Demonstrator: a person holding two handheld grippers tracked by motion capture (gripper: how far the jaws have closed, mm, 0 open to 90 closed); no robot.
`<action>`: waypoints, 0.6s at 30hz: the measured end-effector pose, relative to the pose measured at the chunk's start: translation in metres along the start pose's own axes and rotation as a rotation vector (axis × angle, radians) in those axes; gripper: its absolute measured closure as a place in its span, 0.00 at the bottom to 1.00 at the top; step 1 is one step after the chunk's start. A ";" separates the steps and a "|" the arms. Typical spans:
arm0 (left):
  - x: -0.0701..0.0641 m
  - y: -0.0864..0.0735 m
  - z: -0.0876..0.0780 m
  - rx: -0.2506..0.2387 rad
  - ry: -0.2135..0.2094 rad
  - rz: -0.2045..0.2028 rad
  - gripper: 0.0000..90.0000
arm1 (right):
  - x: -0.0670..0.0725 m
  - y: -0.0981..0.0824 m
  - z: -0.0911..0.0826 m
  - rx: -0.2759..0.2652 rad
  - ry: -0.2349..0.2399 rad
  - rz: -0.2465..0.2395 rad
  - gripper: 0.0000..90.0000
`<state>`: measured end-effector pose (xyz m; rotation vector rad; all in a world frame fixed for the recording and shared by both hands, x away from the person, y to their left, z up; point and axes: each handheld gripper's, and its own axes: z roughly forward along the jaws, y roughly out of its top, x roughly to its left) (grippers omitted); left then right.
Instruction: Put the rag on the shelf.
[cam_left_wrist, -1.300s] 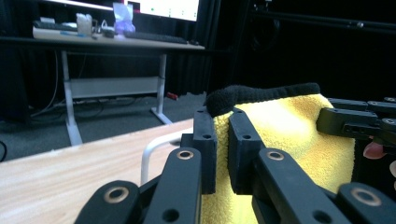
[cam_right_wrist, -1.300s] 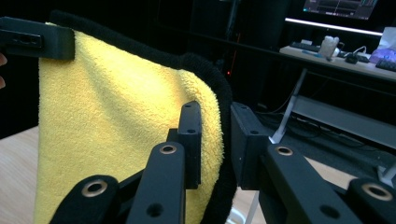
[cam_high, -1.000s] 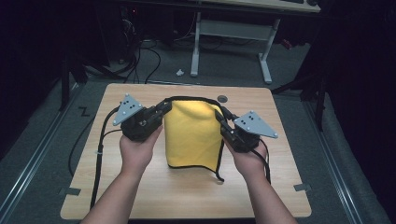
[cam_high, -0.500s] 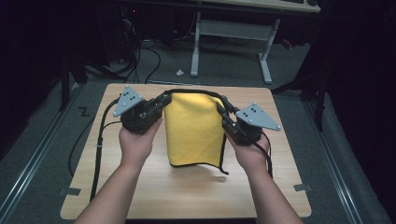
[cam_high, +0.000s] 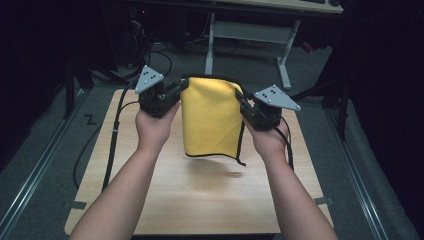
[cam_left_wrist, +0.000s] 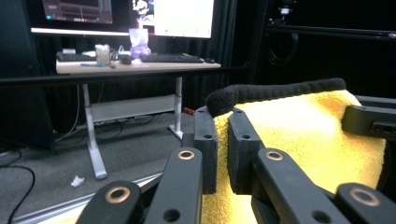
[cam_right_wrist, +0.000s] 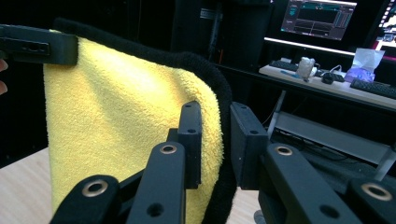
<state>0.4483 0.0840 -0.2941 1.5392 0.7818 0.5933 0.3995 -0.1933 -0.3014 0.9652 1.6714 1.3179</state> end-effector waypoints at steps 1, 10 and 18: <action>0.002 0.002 0.004 0.010 0.010 0.010 0.93 | -0.002 0.001 0.004 0.001 0.001 0.003 0.85; 0.023 -0.002 0.038 0.026 0.030 0.017 0.93 | -0.018 0.002 0.037 0.011 -0.016 -0.011 0.85; 0.028 -0.011 0.057 0.050 0.057 0.055 0.92 | -0.031 -0.012 0.058 0.042 -0.019 -0.023 0.85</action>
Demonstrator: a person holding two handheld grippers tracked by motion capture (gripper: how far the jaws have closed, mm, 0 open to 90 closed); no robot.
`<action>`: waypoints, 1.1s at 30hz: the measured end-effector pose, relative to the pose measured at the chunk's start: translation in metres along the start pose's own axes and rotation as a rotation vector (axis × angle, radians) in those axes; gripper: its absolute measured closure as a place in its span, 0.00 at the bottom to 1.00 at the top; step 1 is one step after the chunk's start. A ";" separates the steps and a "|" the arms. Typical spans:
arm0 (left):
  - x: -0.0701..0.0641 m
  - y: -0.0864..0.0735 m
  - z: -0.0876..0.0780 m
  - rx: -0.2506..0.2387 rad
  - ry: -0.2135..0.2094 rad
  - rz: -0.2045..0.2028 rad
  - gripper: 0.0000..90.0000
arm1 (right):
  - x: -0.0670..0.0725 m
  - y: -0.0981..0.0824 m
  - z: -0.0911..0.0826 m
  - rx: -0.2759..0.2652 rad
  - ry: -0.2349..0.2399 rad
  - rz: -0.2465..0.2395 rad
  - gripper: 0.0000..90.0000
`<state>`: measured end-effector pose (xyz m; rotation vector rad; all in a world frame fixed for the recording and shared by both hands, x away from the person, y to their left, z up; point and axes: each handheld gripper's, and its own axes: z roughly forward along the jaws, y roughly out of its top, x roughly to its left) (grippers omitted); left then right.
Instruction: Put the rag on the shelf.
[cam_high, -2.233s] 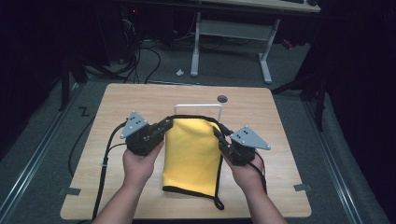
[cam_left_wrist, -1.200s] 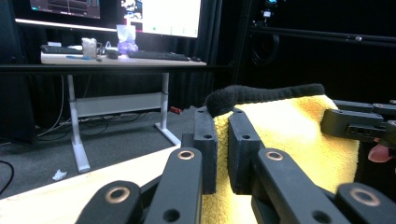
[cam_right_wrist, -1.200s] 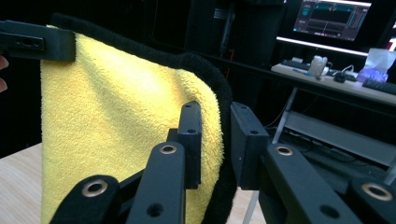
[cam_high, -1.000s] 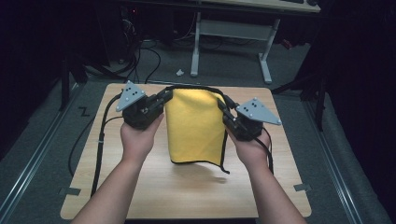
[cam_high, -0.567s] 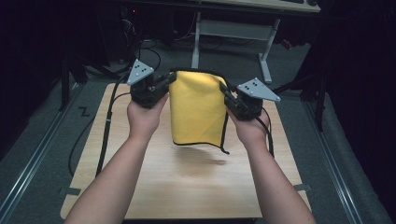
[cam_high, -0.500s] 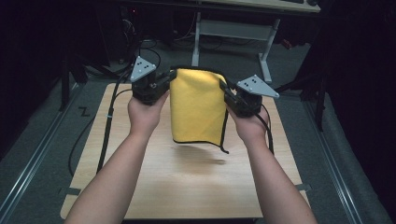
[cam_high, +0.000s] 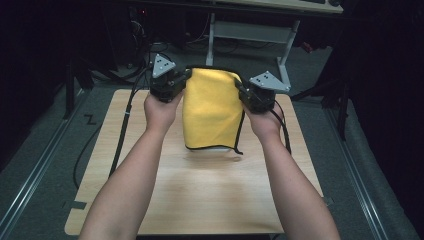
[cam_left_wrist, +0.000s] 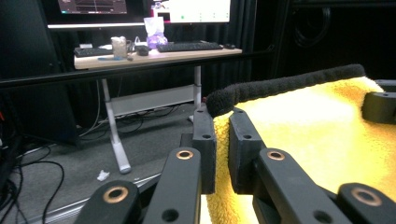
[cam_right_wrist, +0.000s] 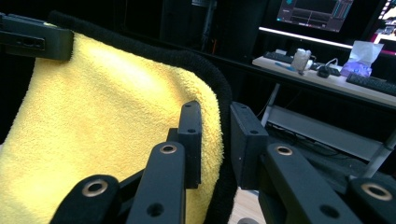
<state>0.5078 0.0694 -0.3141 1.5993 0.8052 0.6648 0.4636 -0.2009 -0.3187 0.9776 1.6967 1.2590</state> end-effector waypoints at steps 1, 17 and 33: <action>0.001 -0.002 0.002 0.007 0.002 -0.001 0.92 | -0.001 -0.001 0.002 0.005 0.003 0.000 0.85; 0.004 -0.065 0.023 0.178 -0.026 -0.002 0.93 | -0.009 -0.055 0.025 0.145 0.043 -0.037 0.85; 0.016 -0.098 0.024 0.241 -0.088 -0.129 0.94 | -0.011 -0.077 0.030 0.198 0.097 0.015 0.86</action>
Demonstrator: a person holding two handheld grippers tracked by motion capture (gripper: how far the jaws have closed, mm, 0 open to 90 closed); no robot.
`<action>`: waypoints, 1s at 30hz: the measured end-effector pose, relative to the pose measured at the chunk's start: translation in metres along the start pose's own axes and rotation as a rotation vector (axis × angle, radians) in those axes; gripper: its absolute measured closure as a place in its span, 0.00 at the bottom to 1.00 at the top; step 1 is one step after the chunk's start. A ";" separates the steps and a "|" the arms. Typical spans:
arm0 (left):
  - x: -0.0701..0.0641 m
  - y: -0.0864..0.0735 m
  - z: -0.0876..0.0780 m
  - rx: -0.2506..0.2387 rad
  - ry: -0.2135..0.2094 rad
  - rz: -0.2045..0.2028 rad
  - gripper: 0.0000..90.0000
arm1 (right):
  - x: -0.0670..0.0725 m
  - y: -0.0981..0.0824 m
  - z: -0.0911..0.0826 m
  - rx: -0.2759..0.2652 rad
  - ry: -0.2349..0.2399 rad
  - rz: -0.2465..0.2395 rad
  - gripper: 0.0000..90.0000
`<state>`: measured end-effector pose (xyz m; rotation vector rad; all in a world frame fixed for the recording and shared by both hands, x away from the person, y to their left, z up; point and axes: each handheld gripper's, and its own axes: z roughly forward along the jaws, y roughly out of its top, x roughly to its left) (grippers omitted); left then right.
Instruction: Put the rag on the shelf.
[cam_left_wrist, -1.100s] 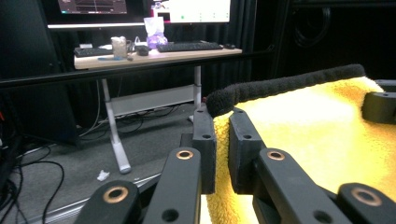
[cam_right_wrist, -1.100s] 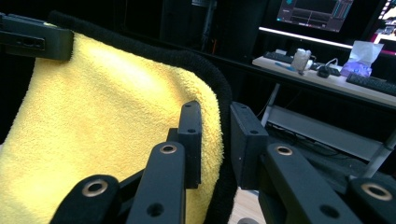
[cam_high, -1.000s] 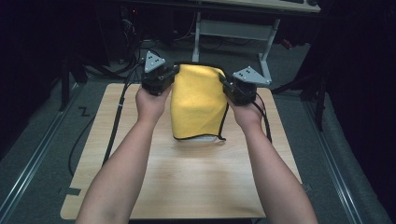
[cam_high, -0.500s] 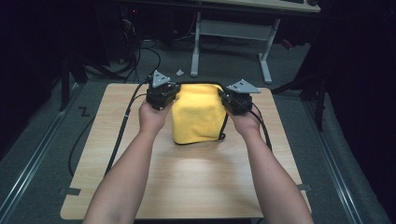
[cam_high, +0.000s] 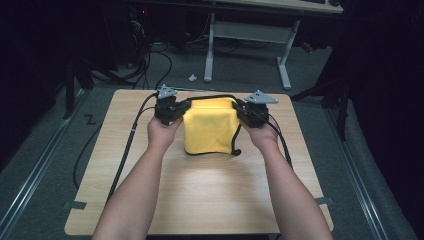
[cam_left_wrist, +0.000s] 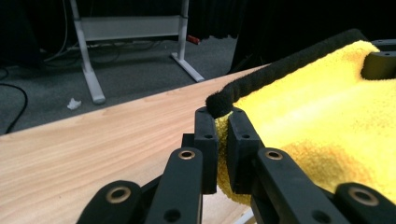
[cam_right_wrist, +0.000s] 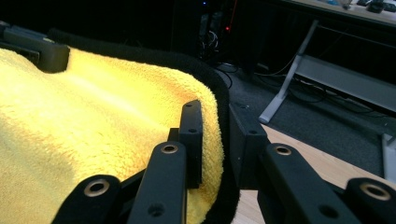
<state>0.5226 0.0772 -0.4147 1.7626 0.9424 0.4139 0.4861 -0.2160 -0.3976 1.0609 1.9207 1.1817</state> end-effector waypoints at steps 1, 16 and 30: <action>0.000 -0.002 0.001 0.009 -0.003 0.000 0.94 | 0.000 0.000 0.000 0.001 -0.002 0.003 0.86; 0.004 -0.020 0.006 0.035 -0.036 -0.035 0.94 | -0.003 -0.010 0.003 0.013 0.010 0.030 0.88; 0.008 -0.039 0.012 0.062 -0.069 -0.085 0.94 | -0.008 -0.025 0.012 0.056 0.049 0.099 0.89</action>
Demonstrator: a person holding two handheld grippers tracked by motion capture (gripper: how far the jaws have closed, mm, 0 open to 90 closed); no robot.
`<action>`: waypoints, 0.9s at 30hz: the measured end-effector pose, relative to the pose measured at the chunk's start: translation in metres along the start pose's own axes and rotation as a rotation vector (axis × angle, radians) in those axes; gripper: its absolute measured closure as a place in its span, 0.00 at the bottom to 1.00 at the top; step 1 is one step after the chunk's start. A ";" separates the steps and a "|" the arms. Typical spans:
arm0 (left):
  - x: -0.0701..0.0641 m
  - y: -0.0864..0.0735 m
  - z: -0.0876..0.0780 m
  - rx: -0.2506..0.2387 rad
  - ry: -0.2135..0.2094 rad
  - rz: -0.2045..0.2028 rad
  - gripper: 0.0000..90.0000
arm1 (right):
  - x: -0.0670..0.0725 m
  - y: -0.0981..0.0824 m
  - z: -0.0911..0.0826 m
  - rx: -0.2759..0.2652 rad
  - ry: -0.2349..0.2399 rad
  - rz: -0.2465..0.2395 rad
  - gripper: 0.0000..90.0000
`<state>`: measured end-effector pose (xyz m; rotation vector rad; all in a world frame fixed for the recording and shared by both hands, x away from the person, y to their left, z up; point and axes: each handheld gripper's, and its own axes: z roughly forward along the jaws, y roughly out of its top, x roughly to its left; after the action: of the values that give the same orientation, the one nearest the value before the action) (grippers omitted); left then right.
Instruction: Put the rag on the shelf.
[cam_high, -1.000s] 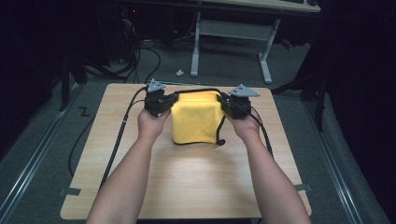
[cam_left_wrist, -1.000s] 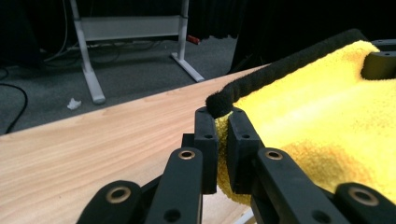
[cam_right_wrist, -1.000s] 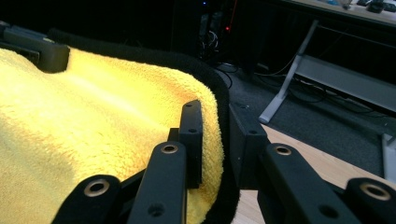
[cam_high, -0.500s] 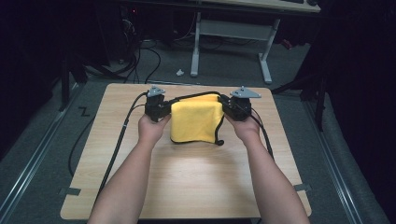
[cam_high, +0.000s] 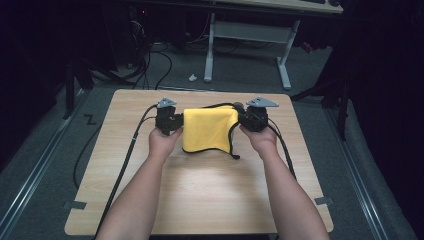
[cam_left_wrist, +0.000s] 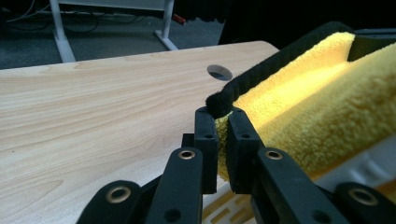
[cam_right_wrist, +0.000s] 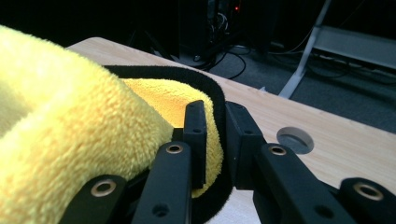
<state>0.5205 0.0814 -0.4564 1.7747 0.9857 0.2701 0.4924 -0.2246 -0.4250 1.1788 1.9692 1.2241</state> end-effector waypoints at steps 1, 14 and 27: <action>0.000 -0.001 0.000 0.003 -0.001 -0.002 0.94 | 0.000 -0.001 0.001 0.000 0.003 0.005 0.89; 0.000 -0.015 0.004 0.043 -0.006 -0.014 0.94 | -0.001 -0.018 0.011 0.023 0.015 0.051 0.88; -0.005 -0.013 0.001 0.047 0.010 -0.012 0.91 | -0.010 -0.013 0.004 0.041 -0.029 0.044 0.59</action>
<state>0.5119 0.0787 -0.4670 1.8106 1.0175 0.2504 0.4949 -0.2340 -0.4383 1.2595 1.9650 1.1871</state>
